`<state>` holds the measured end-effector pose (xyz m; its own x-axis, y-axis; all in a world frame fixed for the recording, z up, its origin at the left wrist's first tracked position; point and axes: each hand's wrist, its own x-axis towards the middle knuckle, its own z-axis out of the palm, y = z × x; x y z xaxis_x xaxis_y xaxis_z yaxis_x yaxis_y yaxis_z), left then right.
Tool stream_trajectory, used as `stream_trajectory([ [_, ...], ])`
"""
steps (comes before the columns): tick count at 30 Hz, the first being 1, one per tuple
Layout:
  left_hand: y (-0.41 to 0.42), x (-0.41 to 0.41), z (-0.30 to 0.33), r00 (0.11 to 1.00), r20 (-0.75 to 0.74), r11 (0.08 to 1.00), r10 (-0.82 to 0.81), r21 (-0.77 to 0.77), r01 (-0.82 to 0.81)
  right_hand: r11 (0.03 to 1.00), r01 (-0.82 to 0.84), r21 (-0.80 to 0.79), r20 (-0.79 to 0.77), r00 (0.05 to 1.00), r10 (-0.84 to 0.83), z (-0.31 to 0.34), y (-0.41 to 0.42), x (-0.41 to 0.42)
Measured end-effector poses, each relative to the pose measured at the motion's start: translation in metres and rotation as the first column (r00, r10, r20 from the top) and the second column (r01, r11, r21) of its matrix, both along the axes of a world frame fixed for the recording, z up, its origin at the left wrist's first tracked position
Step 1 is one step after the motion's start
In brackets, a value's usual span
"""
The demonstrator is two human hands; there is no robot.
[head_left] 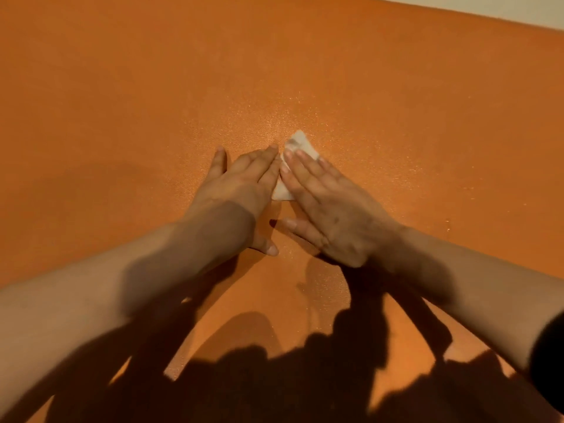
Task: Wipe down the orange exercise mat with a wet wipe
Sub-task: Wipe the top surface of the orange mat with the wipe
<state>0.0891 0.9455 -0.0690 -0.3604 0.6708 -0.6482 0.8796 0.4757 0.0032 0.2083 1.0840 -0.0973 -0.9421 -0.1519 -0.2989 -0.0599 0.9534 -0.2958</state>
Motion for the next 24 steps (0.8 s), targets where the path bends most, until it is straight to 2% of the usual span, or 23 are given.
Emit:
stream_trajectory([
  [4, -0.005, -0.008, -0.003, 1.0, -0.011, 0.995, -0.025, 0.091, 0.026, 0.993, 0.091, 0.068, -0.008, 0.996, -0.091, -0.002, 0.036, -0.022],
  [8, 0.001, -0.024, 0.0, 0.998, -0.053, 0.986, 0.026, 0.164, -0.017, 0.966, 0.229, 0.124, -0.006, 0.973, -0.23, -0.002, 0.045, -0.019],
  [14, 0.018, -0.04, 0.0, 0.997, -0.062, 0.966, 0.051, 0.255, -0.033, 0.996, 0.091, -0.007, -0.056, 0.994, -0.091, -0.006, 0.023, -0.047],
  [18, 0.027, -0.042, -0.001, 0.997, -0.053, 0.97, 0.047, 0.239, -0.033, 0.974, 0.214, 0.074, -0.046, 0.976, -0.211, -0.007, 0.063, -0.054],
  [21, 0.028, -0.051, 0.0, 0.996, -0.069, 0.973, 0.051, 0.227, -0.034, 0.943, 0.322, 0.085, -0.063, 0.946, -0.318, -0.006, 0.062, -0.046],
  [24, 0.031, -0.056, -0.001, 0.995, -0.082, 0.969, 0.057, 0.245, -0.035, 0.98, 0.197, 0.008, -0.037, 0.98, -0.197, -0.004, 0.035, -0.052],
])
